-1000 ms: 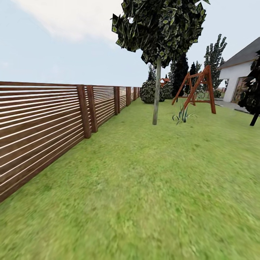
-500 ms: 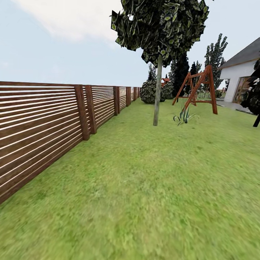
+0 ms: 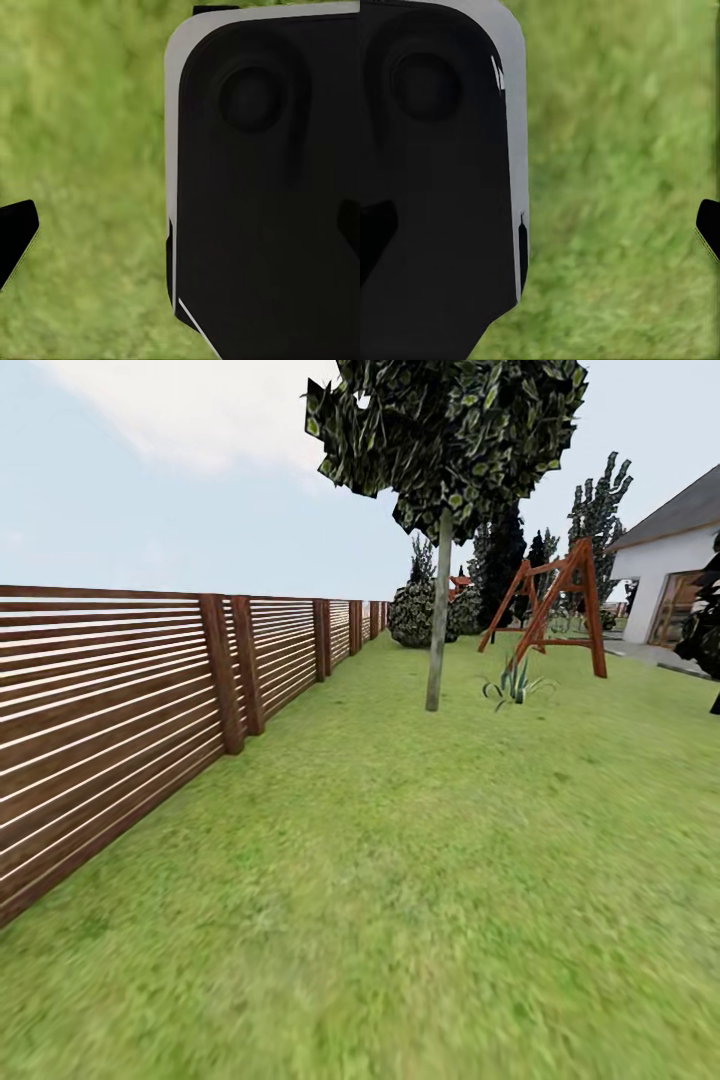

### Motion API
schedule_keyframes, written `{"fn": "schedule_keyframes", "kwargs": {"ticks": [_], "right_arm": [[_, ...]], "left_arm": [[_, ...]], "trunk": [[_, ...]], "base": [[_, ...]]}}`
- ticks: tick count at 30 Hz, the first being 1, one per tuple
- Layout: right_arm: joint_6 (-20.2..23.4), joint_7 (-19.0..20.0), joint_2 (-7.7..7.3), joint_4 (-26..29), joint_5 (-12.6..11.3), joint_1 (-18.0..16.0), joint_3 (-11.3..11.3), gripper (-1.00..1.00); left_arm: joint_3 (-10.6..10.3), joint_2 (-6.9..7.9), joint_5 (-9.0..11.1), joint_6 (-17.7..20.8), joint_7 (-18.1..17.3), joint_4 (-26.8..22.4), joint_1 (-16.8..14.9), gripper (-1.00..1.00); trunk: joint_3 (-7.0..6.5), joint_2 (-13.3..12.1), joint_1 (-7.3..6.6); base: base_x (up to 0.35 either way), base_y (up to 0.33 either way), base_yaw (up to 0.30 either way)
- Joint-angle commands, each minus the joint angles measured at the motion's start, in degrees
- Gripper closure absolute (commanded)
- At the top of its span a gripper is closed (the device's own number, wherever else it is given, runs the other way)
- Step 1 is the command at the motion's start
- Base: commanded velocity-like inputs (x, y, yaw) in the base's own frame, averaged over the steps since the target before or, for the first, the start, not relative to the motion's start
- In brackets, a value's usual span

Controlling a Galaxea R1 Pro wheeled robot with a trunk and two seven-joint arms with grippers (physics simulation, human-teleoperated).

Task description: Take the three Easter eggs out of the wicker basket on the lawn in the garden, then place them on the lawn next to a single tree (choose any tree) so that all three eggs are next to the same tree and none are left in the basket.

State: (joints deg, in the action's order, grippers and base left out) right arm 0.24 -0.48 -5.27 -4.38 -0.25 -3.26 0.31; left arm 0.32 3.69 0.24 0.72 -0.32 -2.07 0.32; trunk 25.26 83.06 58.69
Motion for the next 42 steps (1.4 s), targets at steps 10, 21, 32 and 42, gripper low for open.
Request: {"fn": "schedule_keyframes", "kwargs": {"ticks": [10,21,32,42], "right_arm": [[0.03,-0.05,0.00,-0.11,-0.02,-0.08,0.04,-1.00],[0.03,-0.05,0.00,-0.11,-0.02,-0.08,0.04,-1.00],[0.03,-0.05,0.00,-0.11,-0.02,-0.08,0.06,-1.00],[0.03,-0.05,0.00,-0.11,-0.02,-0.08,0.07,-1.00]], "left_arm": [[0.03,0.01,0.02,0.08,-0.03,-0.13,0.03,-1.00],[0.03,0.01,0.02,0.08,-0.01,-0.13,0.03,-1.00],[0.03,0.01,0.02,0.08,-0.02,-0.13,0.03,-1.00],[0.03,0.01,0.02,0.08,-0.03,-0.10,0.03,-1.00]], "trunk": [[0.05,0.02,0.03],[0.05,0.02,0.03],[0.05,0.02,0.03],[0.05,0.02,0.03]], "base": [[0.337,0.000,0.000],[0.337,0.000,0.000],[0.337,0.000,0.000],[0.337,0.000,0.000]]}}
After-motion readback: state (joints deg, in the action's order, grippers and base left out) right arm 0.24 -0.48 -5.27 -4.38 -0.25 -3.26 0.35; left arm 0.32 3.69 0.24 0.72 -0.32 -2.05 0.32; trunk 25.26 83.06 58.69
